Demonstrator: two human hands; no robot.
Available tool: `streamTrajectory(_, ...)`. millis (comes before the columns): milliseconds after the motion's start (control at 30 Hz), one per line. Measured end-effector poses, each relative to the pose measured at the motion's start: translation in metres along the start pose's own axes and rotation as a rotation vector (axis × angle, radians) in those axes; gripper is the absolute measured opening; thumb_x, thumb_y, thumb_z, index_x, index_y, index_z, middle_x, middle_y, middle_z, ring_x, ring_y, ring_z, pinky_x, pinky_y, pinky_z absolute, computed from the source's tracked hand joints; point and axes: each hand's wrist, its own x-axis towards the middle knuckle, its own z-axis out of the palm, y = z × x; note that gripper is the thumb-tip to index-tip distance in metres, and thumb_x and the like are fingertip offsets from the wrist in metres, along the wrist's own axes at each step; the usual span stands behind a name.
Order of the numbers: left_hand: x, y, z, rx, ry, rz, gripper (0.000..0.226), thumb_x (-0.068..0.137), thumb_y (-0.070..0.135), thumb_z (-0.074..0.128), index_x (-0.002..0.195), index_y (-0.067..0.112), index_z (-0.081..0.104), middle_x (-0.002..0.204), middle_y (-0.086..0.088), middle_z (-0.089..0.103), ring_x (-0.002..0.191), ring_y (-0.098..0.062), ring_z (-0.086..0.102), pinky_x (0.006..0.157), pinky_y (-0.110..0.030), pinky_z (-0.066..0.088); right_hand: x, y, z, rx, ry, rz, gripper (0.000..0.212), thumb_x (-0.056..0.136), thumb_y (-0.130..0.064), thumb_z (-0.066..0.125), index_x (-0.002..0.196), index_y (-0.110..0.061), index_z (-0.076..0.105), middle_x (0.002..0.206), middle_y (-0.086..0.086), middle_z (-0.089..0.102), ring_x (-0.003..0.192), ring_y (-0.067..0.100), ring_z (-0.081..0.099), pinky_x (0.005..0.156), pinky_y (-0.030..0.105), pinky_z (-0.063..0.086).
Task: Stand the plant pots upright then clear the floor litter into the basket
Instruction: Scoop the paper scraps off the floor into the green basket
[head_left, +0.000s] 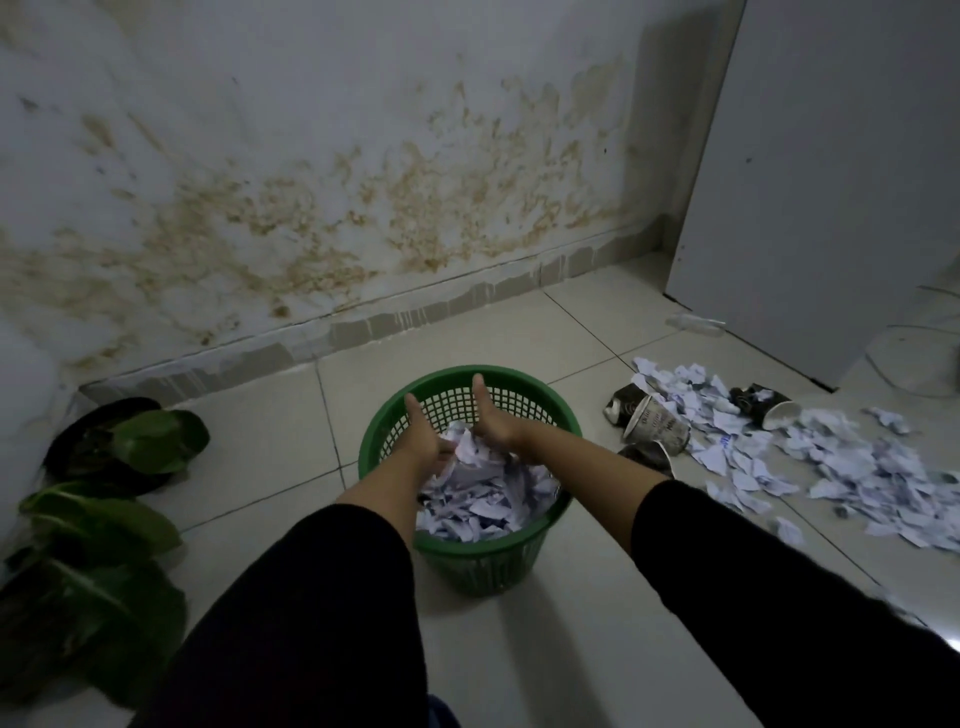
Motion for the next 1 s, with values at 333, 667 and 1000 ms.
streamTrajectory(333,-0.021,0.011,-0.017,0.103,0.048,0.201,0.093,0.093,0.063,-0.002,0.055,0.004,0.058,0.043,-0.003,0.041,0.044,-0.017,0.033,0.052,-0.024,0.029,-0.036,-0.008,-0.034,0.043,0.256,-0.223,0.062,0.105,-0.037,0.019,0.078,-0.012,0.068,0.074,0.003,0.068,0.068,0.022,0.058,0.072,0.033,0.050)
streamTrajectory(667,-0.021,-0.007,-0.005,0.234,-0.243,-0.005,0.108,0.071,0.080,-0.018,0.042,0.001,0.050,0.031,-0.007,0.041,0.022,-0.013,0.031,0.033,-0.012,0.023,-0.036,0.009,-0.014,0.160,-0.377,0.147,0.125,0.069,-0.091,-0.010,0.095,0.003,0.068,0.086,0.017,0.066,0.076,0.025,0.060,0.071,0.030,0.045)
streamTrajectory(1000,0.001,-0.020,0.004,0.308,-0.226,0.020,0.111,0.081,0.072,-0.014,0.087,-0.007,0.064,0.067,-0.016,0.059,0.051,-0.020,0.045,0.051,-0.023,0.031,-0.026,0.009,0.004,-0.028,-0.352,0.186,0.129,0.067,-0.094,-0.003,0.146,-0.001,0.039,0.146,0.023,0.044,0.136,0.035,0.039,0.112,0.046,0.024)
